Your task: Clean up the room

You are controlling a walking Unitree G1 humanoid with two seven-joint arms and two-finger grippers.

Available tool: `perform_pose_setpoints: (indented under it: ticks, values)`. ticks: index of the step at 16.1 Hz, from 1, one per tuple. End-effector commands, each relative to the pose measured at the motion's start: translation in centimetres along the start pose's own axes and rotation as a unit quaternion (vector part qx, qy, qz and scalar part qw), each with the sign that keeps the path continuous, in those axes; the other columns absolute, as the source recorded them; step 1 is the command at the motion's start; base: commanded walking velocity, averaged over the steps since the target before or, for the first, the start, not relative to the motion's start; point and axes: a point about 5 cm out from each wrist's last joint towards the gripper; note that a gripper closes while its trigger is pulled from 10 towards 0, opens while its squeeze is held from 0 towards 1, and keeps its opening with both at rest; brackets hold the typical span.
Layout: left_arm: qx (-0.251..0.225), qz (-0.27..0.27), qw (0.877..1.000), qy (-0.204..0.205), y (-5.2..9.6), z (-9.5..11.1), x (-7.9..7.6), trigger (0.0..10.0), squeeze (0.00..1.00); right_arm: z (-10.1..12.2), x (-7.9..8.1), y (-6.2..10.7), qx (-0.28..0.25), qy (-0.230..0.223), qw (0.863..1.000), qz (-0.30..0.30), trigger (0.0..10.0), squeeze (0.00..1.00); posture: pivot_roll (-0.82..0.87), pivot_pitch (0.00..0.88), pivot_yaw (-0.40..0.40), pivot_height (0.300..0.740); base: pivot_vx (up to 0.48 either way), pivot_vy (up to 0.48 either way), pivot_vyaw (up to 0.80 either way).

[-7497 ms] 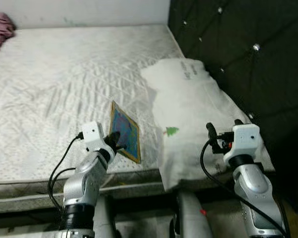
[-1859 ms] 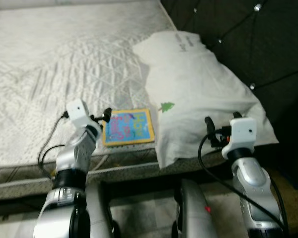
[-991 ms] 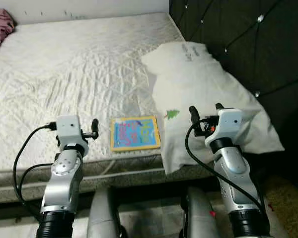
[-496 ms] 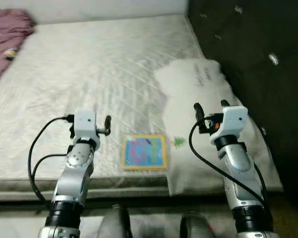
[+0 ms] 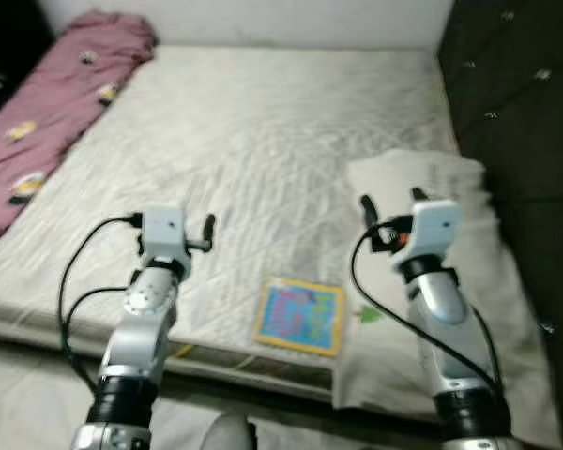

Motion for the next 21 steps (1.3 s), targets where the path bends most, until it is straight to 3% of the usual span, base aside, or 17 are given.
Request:
perform_pose_setpoints:
  ticks: [1, 21]
  values:
    - [-0.002, -0.008, 1.0, 0.007, -0.06, 0.13, -0.31, 10.0, 0.0, -0.09, -0.98, 0.56, 0.001, 0.006, 1.0, -0.029, 10.0, 0.0, -0.1, 0.0, 0.09, 0.74, 0.0, 0.24, 0.0]
    - [-0.003, -0.011, 1.0, 0.025, -0.27, 0.11, -0.43, 10.0, 0.0, -0.27, -1.35, 0.39, 0.008, 0.01, 0.999, -0.045, 10.0, 0.0, -0.1, 0.0, 0.089, 0.74, 0.0, 0.48, -0.04]
Point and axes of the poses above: a point about 5 cm out from each wrist's last joint towards the gripper, its own y axis pointing back from the gripper into the wrist, its own z axis along the axis of the wrist's last joint, x = y × z, and after that the axes turned 12 degrees about -y, right-handed
